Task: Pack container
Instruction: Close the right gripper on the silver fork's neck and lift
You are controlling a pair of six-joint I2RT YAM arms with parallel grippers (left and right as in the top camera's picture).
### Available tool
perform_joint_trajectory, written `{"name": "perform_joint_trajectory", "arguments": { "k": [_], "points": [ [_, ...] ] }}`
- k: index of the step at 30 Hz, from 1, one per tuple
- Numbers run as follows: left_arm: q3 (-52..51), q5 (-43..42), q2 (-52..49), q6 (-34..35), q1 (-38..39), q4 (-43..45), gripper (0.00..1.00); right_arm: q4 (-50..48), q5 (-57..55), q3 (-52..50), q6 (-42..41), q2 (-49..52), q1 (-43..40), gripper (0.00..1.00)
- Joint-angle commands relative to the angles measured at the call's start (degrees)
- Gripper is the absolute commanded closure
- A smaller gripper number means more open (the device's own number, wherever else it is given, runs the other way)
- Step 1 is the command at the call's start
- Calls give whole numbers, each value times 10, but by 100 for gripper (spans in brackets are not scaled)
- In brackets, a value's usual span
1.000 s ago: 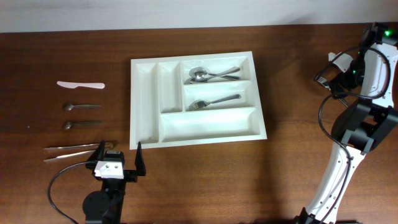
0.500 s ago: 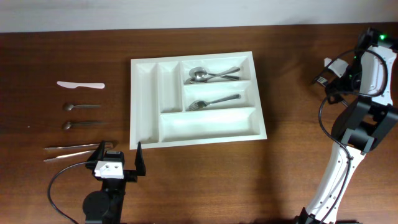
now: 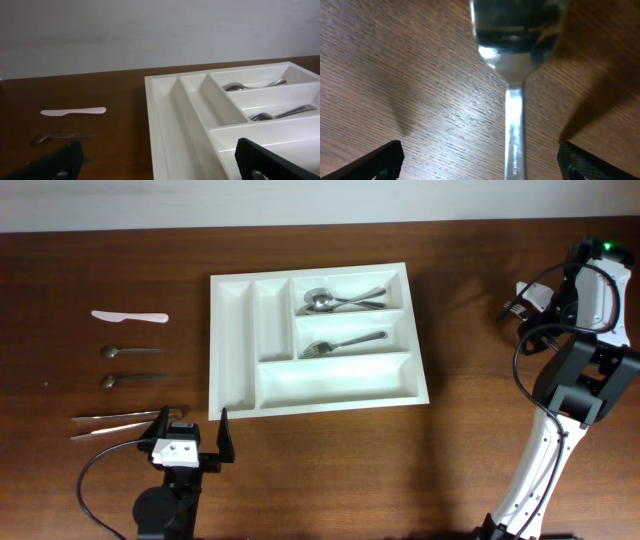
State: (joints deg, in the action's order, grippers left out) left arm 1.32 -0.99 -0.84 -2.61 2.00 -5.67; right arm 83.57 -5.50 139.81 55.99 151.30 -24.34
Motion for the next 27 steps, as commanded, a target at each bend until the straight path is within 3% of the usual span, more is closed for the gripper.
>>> {"name": "perform_joint_trajectory", "arguments": {
  "k": [1,15,19,22,25,27],
  "points": [
    [-2,8,5,-5,-3,-2,1,-3,10,-11,6,-19,0,1],
    [-2,8,5,-5,-3,-2,1,-49,23,-60,6,-19,-1,3],
    [-2,8,5,-5,-3,-2,1,-50,23,-62,6,-19,-1,15],
    [-2,8,5,-5,-3,-2,1,-54,23,-62,6,-19,-1,35],
    [-2,8,5,-5,-3,-2,1,-54,23,-62,6,-19,-1,37],
    [-2,8,5,-5,-3,-2,1,-54,23,-62,6,-19,-1,46]
  ]
}}
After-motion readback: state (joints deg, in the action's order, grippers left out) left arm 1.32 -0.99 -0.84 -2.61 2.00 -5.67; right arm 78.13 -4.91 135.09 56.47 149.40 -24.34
